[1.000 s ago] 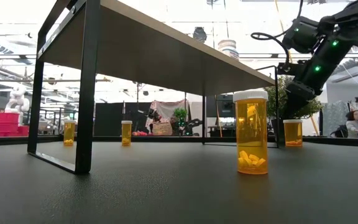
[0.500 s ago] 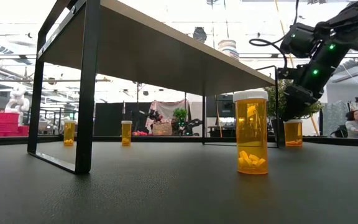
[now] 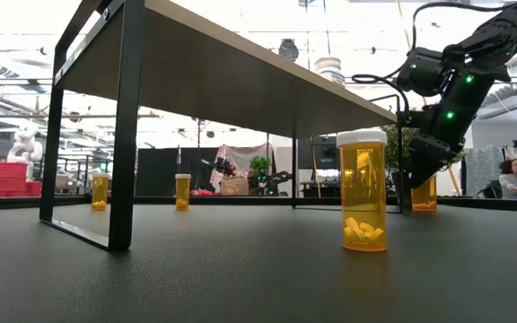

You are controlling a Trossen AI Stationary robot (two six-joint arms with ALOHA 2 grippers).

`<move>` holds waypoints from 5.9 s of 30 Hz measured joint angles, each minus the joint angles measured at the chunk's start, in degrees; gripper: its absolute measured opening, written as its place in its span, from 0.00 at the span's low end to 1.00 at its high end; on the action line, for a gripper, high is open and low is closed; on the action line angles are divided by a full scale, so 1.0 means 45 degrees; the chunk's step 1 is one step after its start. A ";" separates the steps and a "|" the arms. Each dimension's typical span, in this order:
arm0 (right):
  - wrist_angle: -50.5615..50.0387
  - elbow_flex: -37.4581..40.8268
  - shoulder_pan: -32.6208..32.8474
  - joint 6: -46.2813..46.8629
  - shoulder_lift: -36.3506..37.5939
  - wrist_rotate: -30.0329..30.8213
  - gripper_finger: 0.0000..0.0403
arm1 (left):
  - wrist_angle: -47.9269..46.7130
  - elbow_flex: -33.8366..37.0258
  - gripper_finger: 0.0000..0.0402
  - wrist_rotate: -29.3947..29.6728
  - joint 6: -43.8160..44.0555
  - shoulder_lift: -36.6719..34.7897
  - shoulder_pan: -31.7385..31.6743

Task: Pick and place medicine bottles onto shelf by color
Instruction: Put the large orange pill bottle on the shelf

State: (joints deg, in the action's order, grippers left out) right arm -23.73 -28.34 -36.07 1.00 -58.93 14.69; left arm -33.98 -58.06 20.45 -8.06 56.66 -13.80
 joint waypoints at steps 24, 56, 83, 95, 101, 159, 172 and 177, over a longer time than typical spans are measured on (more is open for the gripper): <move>0.0080 0.0000 -0.0005 0.0392 -0.0298 -0.0397 0.51 | 0.0141 0.0000 0.63 -0.0010 -0.0053 0.0000 0.0000; -0.0219 0.0000 0.0015 0.1923 -0.0085 -0.2296 0.63 | 0.0117 0.0000 0.63 -0.0010 -0.0042 0.0000 0.0004; -0.0688 0.0000 0.0016 0.1868 0.0790 -0.2330 0.52 | 0.0121 0.0000 0.63 -0.0015 -0.0008 0.0000 0.0005; -0.1512 -0.0896 0.0627 0.2327 0.0790 -0.2335 0.52 | 0.0131 0.0000 0.63 -0.0015 -0.0013 0.0000 0.0005; -0.3067 -0.2569 0.0974 0.2966 0.0790 -0.2273 0.53 | 0.0131 0.0000 0.63 -0.0015 -0.0013 0.0000 0.0005; -0.1654 -1.2231 1.0134 0.2523 -0.3295 0.1405 0.53 | 0.0194 0.0000 0.63 -0.0588 0.0590 0.0000 0.0616; -0.3964 -1.4692 1.0516 0.3270 -0.6455 0.1044 0.53 | 0.0185 0.0000 0.63 -0.0578 0.0838 0.0005 0.1348; -0.4141 -1.4949 1.0282 0.4107 -0.6724 0.1031 0.53 | 0.0180 -0.0003 0.63 -0.0568 0.0813 0.0005 0.1350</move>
State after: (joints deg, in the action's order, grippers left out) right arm -42.36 -95.61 10.19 19.48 -89.19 19.33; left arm -33.17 -58.08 17.89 -4.40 56.69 -7.73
